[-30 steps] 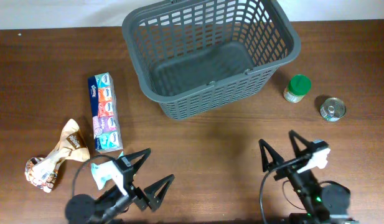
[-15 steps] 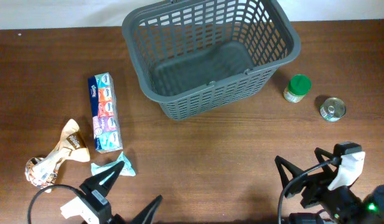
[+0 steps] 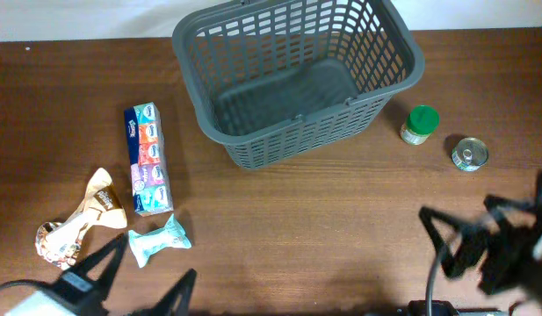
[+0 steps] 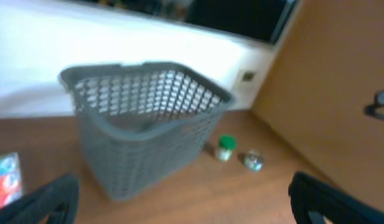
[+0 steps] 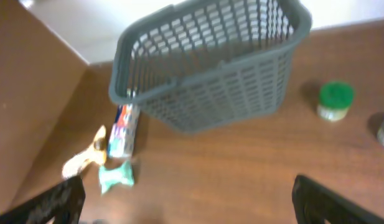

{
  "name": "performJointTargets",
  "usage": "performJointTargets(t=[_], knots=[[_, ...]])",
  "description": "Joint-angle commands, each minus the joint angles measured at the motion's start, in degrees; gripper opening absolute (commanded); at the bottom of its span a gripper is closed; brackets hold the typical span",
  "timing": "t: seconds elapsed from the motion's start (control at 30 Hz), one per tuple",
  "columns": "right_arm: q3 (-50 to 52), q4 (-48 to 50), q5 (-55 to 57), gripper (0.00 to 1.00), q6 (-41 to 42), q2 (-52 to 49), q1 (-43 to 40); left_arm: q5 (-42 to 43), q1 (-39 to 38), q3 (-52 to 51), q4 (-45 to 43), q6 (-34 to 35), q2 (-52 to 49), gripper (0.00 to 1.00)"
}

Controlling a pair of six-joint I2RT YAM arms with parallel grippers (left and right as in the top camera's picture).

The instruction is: Pack container

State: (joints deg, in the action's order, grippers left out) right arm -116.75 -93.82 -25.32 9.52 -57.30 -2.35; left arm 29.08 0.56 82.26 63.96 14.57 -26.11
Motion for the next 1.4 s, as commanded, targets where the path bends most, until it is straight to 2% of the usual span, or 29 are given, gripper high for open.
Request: performJointTargets(t=[0.0, 0.1, 0.2, 0.33, 0.4, 0.73, 1.1, 1.17, 1.27, 1.37], knots=[[-12.3, -3.5, -4.6, 0.99, -3.5, -11.6, 0.6, -3.2, 0.3, 5.7, 4.7, 0.4, -5.0, 0.99], [-15.6, -2.4, -10.4, 0.99, -3.5, -15.3, 0.6, -0.1, 0.2, 5.8, 6.1, 0.4, -5.1, 0.99], [-15.9, -1.1, -10.7, 0.99, -3.3, -16.9, 0.6, 0.1, 0.2, 5.8, 4.9, 0.5, -5.1, 0.99], [-15.9, -0.9, -9.9, 0.99, -3.3, -18.7, 0.6, 0.1, 0.3, 7.1, 4.7, 5.6, -5.9, 0.99], [-15.9, -0.9, -9.2, 0.99, -3.3, -19.5, 0.6, 0.7, 0.3, 8.5, 5.7, 5.7, -7.6, 1.00], [-16.0, -0.9, -7.3, 0.99, -4.8, -20.9, 0.6, 3.1, 0.3, 21.0, 23.9, -2.8, -24.1, 0.99], [-16.0, 0.2, -7.6, 0.99, -4.6, -22.4, 1.0, 4.5, 0.4, 34.9, 26.4, -2.6, -25.7, 1.00], [-16.0, -0.5, -7.6, 0.99, -4.6, -23.3, 1.0, -0.3, 0.4, 35.8, 28.2, -2.7, -25.7, 1.00], [-16.0, -3.1, -7.7, 0.99, -4.6, -24.6, 1.0, -22.4, 0.3, 35.1, 32.7, -3.9, -26.0, 0.99], [-15.7, -3.4, -9.8, 0.99, -5.2, -24.9, 1.5, -27.4, 0.3, 34.0, 32.5, -4.8, -26.2, 1.00]])
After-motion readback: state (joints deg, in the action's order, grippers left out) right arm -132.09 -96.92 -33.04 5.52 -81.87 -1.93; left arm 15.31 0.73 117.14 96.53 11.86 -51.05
